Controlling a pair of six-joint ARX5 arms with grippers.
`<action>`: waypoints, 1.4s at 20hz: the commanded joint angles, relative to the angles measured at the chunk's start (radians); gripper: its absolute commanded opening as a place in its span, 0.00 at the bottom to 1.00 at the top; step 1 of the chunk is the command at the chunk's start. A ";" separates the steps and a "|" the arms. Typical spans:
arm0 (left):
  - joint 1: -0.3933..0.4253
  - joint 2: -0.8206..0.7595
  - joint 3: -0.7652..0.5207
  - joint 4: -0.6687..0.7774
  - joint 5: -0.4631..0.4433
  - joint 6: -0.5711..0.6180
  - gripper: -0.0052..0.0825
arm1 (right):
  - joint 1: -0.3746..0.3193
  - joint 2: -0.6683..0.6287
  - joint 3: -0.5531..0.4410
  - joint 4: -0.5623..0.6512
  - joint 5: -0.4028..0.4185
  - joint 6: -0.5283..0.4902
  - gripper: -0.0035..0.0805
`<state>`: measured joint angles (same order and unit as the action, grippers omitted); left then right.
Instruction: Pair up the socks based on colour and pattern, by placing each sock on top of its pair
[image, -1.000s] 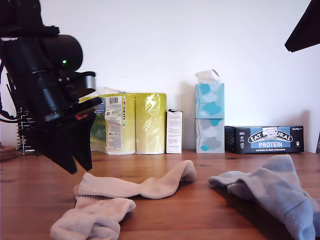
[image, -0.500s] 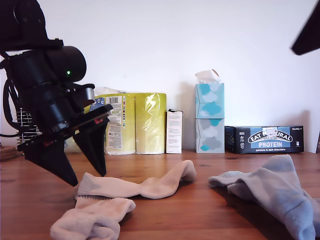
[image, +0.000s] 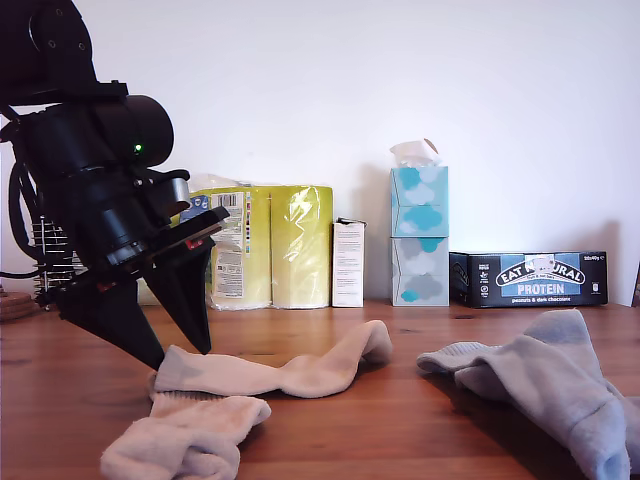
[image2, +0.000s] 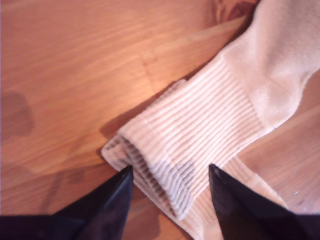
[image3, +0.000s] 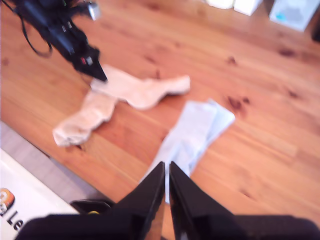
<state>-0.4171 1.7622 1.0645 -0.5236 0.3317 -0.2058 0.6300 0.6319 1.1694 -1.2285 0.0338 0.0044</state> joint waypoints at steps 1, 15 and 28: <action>-0.010 0.032 -0.010 0.005 0.002 -0.006 0.48 | 0.005 0.011 0.028 -0.034 0.007 -0.002 0.03; -0.058 0.036 0.229 -0.190 0.030 0.161 0.04 | 0.005 0.011 0.050 -0.056 0.031 -0.015 0.03; -0.180 -0.235 0.411 -0.667 0.073 0.710 0.04 | 0.005 0.011 0.050 -0.067 0.063 -0.066 0.03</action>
<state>-0.5808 1.5490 1.4719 -1.1778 0.3855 0.4809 0.6300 0.6453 1.2156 -1.2980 0.0933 -0.0547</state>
